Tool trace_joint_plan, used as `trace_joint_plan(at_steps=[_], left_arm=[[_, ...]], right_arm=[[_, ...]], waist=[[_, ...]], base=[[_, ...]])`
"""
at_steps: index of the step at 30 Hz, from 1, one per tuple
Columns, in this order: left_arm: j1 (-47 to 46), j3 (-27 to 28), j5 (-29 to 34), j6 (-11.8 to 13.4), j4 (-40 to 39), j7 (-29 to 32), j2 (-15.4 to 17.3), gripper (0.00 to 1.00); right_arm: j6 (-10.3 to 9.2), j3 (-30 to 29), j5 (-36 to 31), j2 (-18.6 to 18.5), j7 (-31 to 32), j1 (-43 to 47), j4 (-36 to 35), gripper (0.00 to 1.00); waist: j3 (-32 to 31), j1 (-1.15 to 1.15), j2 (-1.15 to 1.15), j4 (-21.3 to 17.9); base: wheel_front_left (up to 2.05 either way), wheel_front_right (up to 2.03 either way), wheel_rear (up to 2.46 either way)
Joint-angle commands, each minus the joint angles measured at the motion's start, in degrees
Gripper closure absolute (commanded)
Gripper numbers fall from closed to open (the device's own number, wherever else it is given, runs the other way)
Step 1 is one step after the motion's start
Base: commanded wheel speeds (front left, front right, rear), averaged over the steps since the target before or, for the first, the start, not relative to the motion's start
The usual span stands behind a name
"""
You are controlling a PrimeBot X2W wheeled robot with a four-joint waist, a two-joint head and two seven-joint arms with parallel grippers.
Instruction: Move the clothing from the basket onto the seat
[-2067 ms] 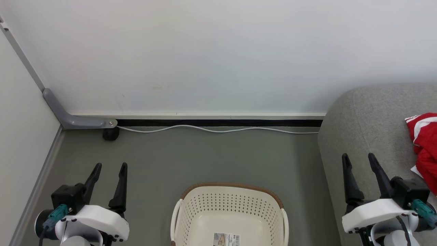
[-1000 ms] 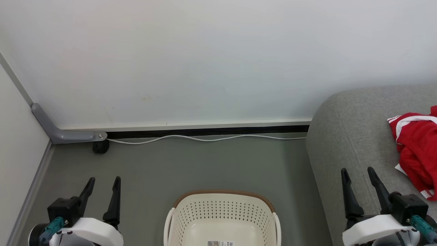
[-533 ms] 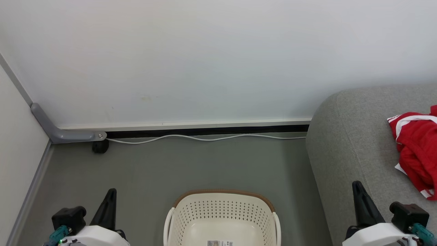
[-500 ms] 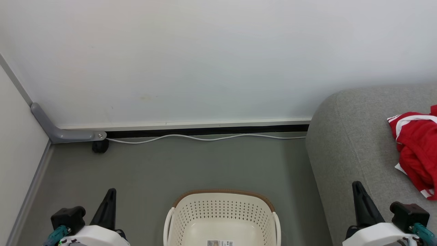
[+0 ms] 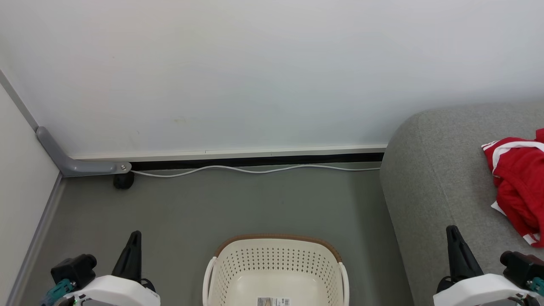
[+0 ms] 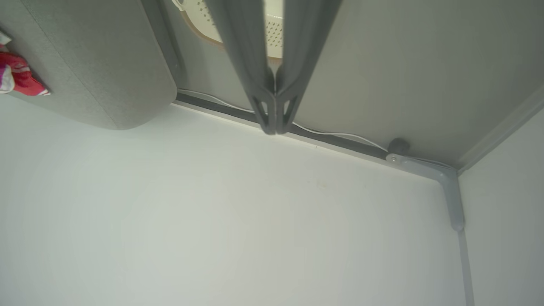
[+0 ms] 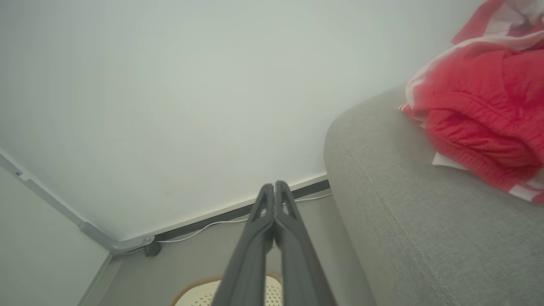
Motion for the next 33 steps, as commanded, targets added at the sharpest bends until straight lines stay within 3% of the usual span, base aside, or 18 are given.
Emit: trace_joint_plan(at_steps=[1,33], left_arm=[[-2.0,1.31,-1.93,-0.46,-1.86,0.42,0.51,1.0],[-2.05,5.16,-19.69,-1.57,-4.77,5.74,-1.7,1.0]], right_arm=[[0.04,-0.17,2.31,-0.56,0.6,-2.11,-1.92,1.0],[0.08,-1.97,23.44,-0.7,5.92,-2.94,-2.87,1.0]], waist=[[0.05,-0.01,0.0,-0.03],[0.73,-0.01,0.0,-0.44]], base=[[0.0,0.0,0.0],[0.0,0.0,0.0]])
